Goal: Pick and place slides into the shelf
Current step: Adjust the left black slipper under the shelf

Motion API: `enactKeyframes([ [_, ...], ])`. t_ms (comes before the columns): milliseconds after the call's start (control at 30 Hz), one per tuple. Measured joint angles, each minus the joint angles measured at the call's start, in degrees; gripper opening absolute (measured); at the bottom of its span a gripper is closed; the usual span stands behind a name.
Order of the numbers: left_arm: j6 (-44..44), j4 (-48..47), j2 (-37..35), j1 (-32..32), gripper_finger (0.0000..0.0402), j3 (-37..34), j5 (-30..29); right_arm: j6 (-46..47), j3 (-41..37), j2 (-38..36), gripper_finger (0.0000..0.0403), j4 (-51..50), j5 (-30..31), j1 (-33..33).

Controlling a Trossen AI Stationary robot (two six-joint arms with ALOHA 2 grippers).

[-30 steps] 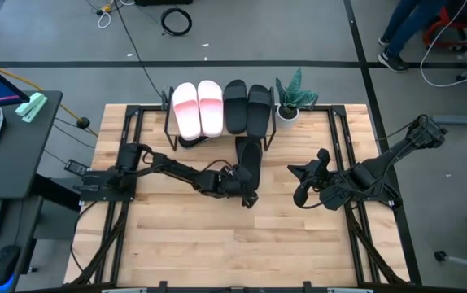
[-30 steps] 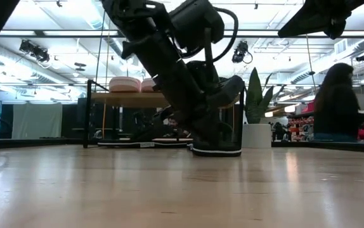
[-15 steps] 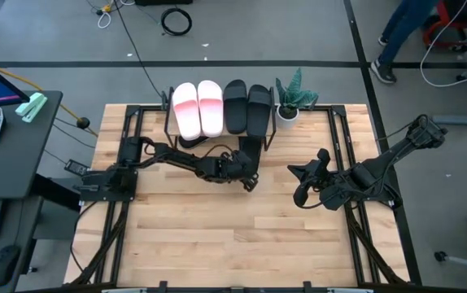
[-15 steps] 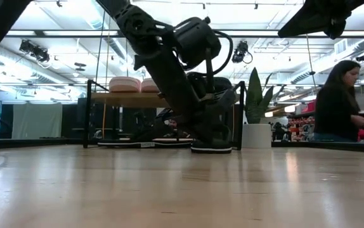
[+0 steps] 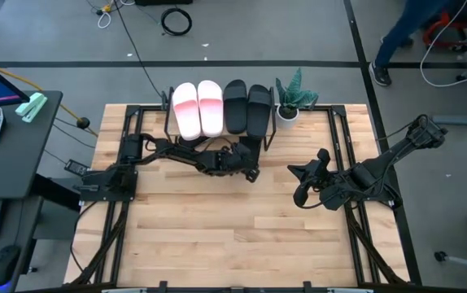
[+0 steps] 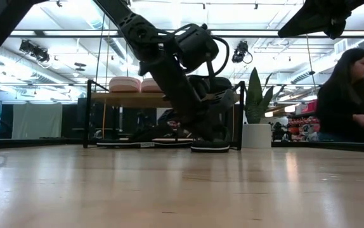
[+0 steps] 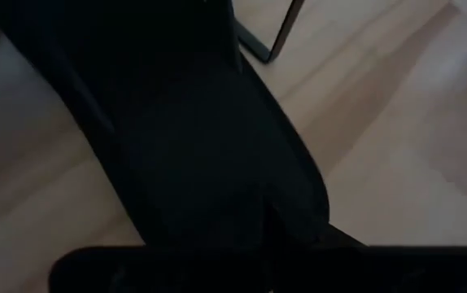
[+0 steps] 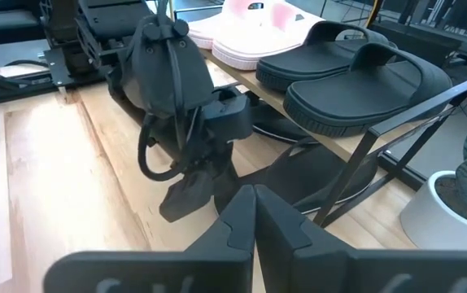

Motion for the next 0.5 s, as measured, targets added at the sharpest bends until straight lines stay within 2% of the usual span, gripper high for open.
enactKeyframes([
  [233,0.04,1.75,0.0,1.23,0.0003,0.0,0.16,0.01,0.0,0.02,0.0013,0.0,0.01,0.0],
  [500,5.53,1.42,-2.02,1.02,0.001,-0.01,0.88,0.0,0.0,0.02,0.0012,-0.02,0.01,0.0],
])
